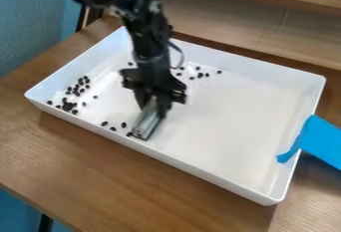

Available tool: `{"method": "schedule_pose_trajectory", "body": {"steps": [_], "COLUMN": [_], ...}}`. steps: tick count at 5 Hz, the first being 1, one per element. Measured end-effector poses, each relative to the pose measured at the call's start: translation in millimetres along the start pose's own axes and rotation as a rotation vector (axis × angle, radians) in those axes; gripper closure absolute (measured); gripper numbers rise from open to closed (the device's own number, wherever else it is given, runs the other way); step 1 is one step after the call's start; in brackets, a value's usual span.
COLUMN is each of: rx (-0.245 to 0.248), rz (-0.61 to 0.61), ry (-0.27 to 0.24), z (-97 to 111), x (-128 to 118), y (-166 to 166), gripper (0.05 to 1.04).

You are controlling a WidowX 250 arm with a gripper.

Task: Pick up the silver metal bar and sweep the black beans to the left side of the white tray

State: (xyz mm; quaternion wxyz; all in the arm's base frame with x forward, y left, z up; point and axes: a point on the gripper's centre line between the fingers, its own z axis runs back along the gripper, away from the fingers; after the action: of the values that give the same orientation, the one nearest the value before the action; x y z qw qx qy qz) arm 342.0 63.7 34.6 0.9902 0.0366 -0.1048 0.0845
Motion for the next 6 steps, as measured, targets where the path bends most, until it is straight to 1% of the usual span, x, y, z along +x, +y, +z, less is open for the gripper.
{"method": "schedule_pose_trajectory", "body": {"steps": [2,4,5,6], "rx": [0.001,0.013,0.028,0.016], "rz": [-0.013,-0.016,-0.019,-0.012], "ry": [-0.005,-0.04,-0.064,-0.072], "z": [1,7,11,16], "x": [-6,-4,4,6], "y": [58,104,119,127], "gripper": [0.698,0.698,0.698,0.698]}}
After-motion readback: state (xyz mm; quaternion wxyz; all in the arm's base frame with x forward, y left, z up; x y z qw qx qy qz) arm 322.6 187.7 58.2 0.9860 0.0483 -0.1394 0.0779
